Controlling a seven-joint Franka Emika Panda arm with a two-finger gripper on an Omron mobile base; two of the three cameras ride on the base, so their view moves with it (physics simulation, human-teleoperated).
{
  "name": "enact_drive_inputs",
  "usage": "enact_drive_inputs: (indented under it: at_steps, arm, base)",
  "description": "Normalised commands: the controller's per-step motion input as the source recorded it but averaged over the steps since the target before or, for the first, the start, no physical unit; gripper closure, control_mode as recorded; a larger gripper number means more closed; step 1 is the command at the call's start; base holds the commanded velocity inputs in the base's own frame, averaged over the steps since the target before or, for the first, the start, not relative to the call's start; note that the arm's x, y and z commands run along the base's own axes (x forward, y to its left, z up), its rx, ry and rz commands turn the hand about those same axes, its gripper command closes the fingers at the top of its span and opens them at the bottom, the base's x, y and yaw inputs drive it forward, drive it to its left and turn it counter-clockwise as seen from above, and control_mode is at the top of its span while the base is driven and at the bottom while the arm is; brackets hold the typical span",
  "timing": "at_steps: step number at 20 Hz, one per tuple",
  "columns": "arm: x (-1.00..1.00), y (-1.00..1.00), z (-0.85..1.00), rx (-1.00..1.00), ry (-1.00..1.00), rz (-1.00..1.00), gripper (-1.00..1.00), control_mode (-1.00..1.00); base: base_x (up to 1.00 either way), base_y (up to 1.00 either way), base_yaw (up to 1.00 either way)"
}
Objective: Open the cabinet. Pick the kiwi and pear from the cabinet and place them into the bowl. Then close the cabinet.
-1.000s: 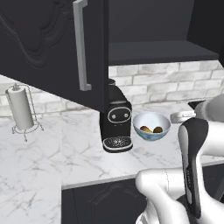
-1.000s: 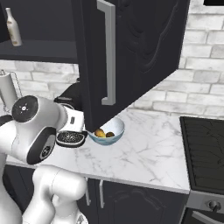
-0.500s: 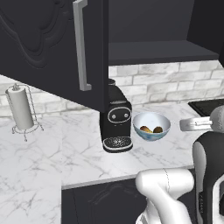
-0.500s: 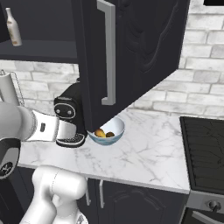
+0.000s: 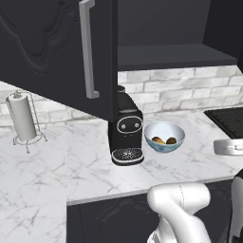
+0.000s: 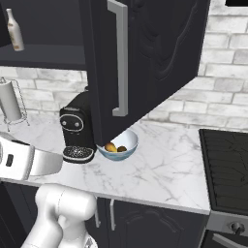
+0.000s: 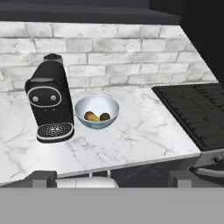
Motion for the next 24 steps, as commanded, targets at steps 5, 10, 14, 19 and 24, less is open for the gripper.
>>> enact_drive_inputs:
  at_steps: [5, 10, 14, 19, 24]
  arm:
    - [-0.38, -0.05, 0.18, 0.02, 0.00, -0.05, -1.00, -1.00]
    - [-0.17, -0.24, 0.10, 0.09, 0.00, 0.00, -1.00, -1.00]
    - [-0.18, -0.34, 0.12, 0.10, 0.00, 0.00, -1.00, -1.00]
    - [-0.08, -0.39, 0.20, 0.07, 0.00, -0.01, -1.00, -1.00]
    - [0.00, -0.65, 0.06, 0.09, 0.00, -0.03, -1.00, -1.00]
  base:
    - [0.00, 0.00, 0.00]
    - [0.00, 0.00, 0.00]
    - [0.00, 0.00, 0.00]
    - [0.00, 0.00, 0.00]
    - [0.00, 0.00, 0.00]
